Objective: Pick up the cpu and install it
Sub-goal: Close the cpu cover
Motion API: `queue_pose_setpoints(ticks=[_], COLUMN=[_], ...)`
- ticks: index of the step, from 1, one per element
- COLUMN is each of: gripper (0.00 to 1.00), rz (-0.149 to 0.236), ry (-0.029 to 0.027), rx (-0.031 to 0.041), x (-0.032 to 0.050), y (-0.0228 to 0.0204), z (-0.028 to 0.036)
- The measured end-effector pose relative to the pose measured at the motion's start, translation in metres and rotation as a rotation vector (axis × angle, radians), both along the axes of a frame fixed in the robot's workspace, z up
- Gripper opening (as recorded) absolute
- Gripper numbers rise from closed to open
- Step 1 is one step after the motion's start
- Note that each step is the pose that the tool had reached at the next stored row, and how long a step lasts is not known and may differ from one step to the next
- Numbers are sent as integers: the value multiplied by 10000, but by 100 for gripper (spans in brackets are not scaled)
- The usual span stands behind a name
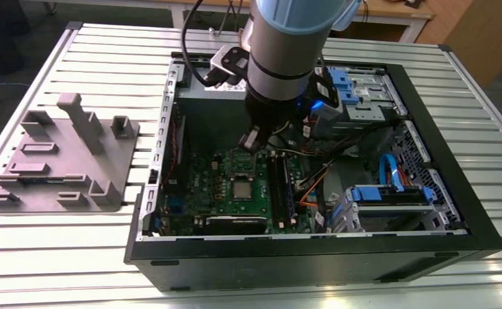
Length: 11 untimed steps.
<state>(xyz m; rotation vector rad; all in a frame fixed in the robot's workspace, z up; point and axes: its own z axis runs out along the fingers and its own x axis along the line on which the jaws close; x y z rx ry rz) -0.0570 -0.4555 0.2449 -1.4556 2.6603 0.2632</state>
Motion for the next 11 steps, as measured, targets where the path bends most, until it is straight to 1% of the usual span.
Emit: queue_pose_setpoints(ticks=[8,10,11], gripper=[10,10,10], rz=[9,20,26], ry=[3,4,4], rx=[-7,-48,-83], x=[-5,-9,-11], y=[0,-1,-3], z=[22,23,23])
